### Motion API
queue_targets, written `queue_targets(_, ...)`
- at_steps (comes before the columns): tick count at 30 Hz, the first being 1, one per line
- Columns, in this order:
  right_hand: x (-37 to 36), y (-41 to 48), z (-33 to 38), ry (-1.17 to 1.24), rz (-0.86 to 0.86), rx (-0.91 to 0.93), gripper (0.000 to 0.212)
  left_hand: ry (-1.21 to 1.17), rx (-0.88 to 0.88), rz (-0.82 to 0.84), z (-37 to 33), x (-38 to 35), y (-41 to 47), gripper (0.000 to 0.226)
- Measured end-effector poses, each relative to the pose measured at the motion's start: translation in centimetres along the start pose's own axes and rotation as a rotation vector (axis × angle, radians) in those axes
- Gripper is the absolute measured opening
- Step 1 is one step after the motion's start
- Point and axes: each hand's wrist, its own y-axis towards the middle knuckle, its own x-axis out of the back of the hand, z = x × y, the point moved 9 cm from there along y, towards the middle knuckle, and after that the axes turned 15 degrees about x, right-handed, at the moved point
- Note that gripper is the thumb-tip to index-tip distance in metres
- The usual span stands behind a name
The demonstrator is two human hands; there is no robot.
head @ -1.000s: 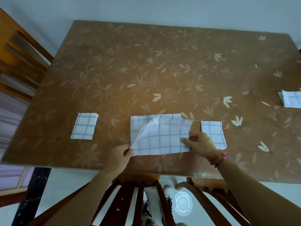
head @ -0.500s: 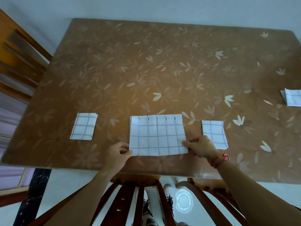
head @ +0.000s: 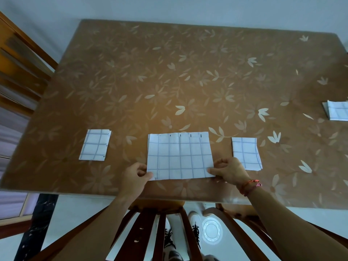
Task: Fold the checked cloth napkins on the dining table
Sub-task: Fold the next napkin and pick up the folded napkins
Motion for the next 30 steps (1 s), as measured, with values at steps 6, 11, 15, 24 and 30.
queue_targets(6,-0.2,0.2,0.5,0.038,0.010,0.016,0.023,0.016,0.005,-0.002,0.3,-0.1,0.2,0.018)
queue_targets(11,-1.7,-0.4,0.0,0.192,0.142,-0.017,0.036,-0.109,0.041,0.034,0.4,-0.1,0.3,0.005)
queue_targets(15,-1.7,-0.4,-0.3,0.172,0.096,-0.017,0.021,-0.115,0.028,0.056,0.5,0.0,0.6,0.007)
queue_targets(24,-1.1,0.1,-1.3,0.110,-0.014,-0.048,0.039,-0.045,-0.026,0.022,0.3,0.1,0.6,0.010)
queue_targets(30,0.2,-0.4,-0.1,-0.170,-0.092,-0.005,0.038,0.202,-0.342,-0.152,-2.1,0.2,-1.3,0.016)
